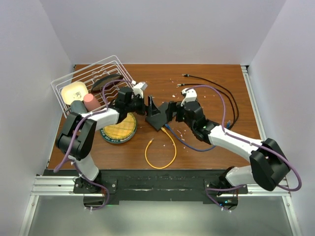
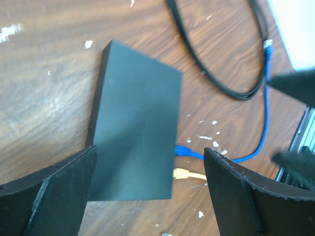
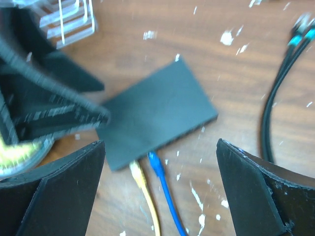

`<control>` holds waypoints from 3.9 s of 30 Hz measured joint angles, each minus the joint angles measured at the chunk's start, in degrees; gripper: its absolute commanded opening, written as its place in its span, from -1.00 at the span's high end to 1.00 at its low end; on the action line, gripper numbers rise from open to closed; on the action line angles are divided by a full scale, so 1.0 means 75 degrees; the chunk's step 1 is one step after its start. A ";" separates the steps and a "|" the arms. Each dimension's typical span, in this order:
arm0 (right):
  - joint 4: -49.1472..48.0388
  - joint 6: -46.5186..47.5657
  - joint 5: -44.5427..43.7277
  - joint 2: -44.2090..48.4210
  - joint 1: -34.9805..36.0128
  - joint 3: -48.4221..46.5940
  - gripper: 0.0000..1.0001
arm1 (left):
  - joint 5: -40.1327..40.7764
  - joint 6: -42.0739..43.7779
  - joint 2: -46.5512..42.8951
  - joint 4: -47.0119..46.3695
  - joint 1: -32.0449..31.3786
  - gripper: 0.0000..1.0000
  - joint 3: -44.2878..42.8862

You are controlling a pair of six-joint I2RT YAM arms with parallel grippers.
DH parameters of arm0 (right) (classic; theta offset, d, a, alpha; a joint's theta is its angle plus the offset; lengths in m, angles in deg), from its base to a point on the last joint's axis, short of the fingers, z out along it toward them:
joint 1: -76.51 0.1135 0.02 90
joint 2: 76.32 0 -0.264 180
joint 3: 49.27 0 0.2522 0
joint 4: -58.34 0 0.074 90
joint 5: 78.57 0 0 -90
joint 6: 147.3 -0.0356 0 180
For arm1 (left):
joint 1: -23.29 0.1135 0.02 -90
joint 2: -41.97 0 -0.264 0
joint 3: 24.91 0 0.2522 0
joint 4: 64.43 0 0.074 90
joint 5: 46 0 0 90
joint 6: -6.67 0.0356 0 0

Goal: Insert the plug into the switch port

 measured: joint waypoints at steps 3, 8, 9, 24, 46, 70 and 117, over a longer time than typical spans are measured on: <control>0.0201 0.0032 -0.0224 0.0000 -0.0146 -0.0405 -0.93 | 0.0125 0.0000 -0.0495 -0.0265 -0.0003 -0.97 0.0221; 0.0676 0.0026 -0.0370 -0.0323 -0.0761 -0.1110 -0.89 | 0.0460 0.0003 -0.1241 -0.0568 -0.0003 -1.00 0.0618; 0.0752 0.0015 -0.0361 -0.0513 -0.0956 -0.1329 -0.87 | 0.0507 0.0006 -0.1338 -0.0595 -0.0003 -1.00 0.0644; 0.1323 -0.0274 0.0111 -0.3684 -0.2457 -0.3404 -0.43 | 0.0650 0.0061 -0.1641 -0.0667 -0.0003 -1.00 0.0667; 0.1585 -0.0364 0.0096 -0.5829 -0.3028 -0.5039 0.69 | 0.0557 0.0079 -0.1323 -0.0662 -0.0003 -1.00 0.0682; 0.1617 0.0157 0.0501 -0.3943 -0.3031 -0.4240 1.00 | 0.0391 0.0064 -0.1221 -0.0714 0.0000 -1.00 0.0688; 0.1451 -0.0055 0.1591 -0.4718 -0.3022 -0.3695 1.00 | 0.0108 -0.0009 -0.1221 -0.1186 -0.0003 -1.00 0.1160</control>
